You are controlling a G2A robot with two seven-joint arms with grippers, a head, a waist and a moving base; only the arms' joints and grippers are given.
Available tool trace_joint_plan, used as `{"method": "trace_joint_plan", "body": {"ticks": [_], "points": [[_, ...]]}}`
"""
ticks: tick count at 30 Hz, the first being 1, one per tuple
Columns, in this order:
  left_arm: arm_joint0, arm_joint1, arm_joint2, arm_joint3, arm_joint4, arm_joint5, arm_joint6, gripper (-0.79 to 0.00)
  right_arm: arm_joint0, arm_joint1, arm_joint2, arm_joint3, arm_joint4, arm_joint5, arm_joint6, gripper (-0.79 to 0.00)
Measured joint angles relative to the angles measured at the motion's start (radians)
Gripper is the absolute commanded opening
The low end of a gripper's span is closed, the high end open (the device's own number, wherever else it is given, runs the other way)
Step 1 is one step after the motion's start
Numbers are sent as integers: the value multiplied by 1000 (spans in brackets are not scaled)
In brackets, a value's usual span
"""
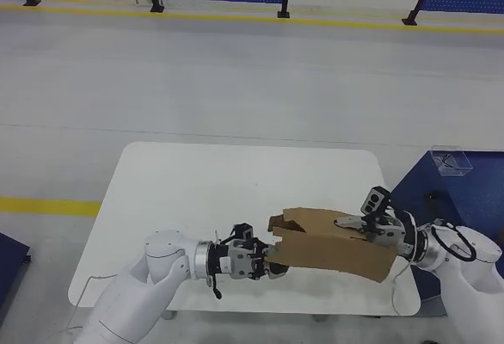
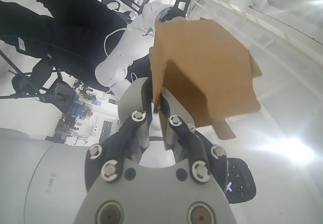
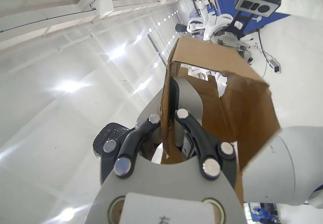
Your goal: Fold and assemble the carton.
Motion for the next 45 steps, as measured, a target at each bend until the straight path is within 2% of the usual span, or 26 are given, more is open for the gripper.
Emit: {"method": "trace_joint_plan", "body": {"ticks": [3, 5, 12, 15, 19, 21, 23, 25, 29, 31, 34, 37, 39, 42, 45], "points": [[8, 8, -48, 16, -16, -15, 10, 0, 6, 1, 23, 22, 1, -71, -2, -785], [13, 13, -73, 21, -15, -28, 18, 0, 7, 1, 24, 24, 3, -72, 0, -785], [13, 12, -71, 21, -15, -27, 18, 0, 5, 0, 24, 17, -4, -77, -8, -785], [21, 16, -90, -7, 23, -67, 54, 0, -8, 2, 40, -25, -80, -191, -27, -785], [83, 38, -172, -161, 182, -229, 175, 0, -60, 8, 83, -101, -255, -438, 14, -785], [126, 48, -201, -251, 318, -308, 266, 0, -79, 8, 95, -110, -282, -508, 15, -785], [154, 52, -206, -313, 479, -359, 357, 0, -80, 8, 97, -109, -282, -516, 11, -785], [151, 51, -205, -299, 541, -349, 353, 0, -78, 8, 96, -108, -280, -509, 10, -785], [149, 51, -204, -294, 444, -345, 324, 0, -79, 8, 96, -109, -281, -509, 10, -785], [147, 56, -212, -306, 452, -355, 344, 0, -84, 8, 92, -124, -309, -526, -3, -785], [184, 65, -211, -423, 630, -383, 450, 0, -92, 10, 88, -135, -337, -545, 18, -785], [218, 71, -229, -535, 834, -423, 494, 0, -91, 13, 91, -137, -344, -555, 52, -785], [237, 72, -233, -583, 905, -437, 523, 0, -93, 14, 91, -140, -342, -557, 66, -785], [238, 71, -214, -628, 909, -457, 495, 0, -93, 15, 90, -141, -325, -555, 94, -785], [209, 67, -176, -620, 894, -450, 440, 0, -92, 17, 86, -140, -316, -551, 120, -785]]}}
